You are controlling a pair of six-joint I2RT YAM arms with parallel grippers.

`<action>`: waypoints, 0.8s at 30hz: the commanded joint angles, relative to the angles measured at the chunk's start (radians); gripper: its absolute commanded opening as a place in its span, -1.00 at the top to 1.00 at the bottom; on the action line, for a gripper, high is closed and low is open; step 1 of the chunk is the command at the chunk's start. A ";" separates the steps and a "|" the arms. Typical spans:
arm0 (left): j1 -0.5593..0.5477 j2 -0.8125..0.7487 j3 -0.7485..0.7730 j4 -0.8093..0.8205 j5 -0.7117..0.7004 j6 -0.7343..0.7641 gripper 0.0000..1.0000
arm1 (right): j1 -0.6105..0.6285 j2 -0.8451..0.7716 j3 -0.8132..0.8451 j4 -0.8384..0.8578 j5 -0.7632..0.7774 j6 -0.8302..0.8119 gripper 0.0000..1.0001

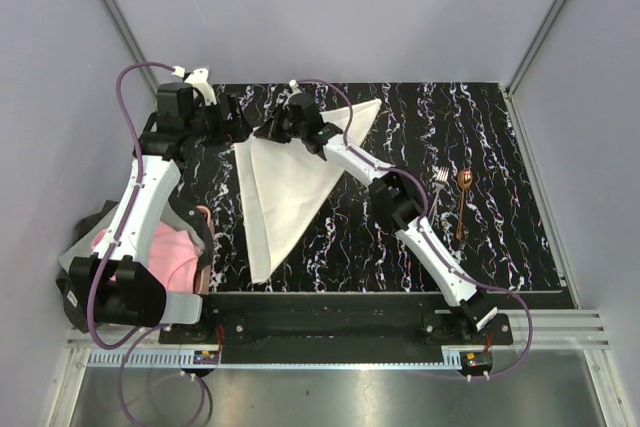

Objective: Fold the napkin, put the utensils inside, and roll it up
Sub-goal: Fold the napkin

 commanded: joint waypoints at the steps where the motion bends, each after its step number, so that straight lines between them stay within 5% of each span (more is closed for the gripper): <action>1: 0.005 -0.020 -0.004 0.043 0.032 -0.012 -0.97 | 0.019 0.025 0.063 0.199 0.016 0.075 1.00; 24: 0.013 -0.021 -0.006 0.046 0.046 -0.022 -0.97 | 0.033 0.109 0.112 0.501 0.065 0.221 1.00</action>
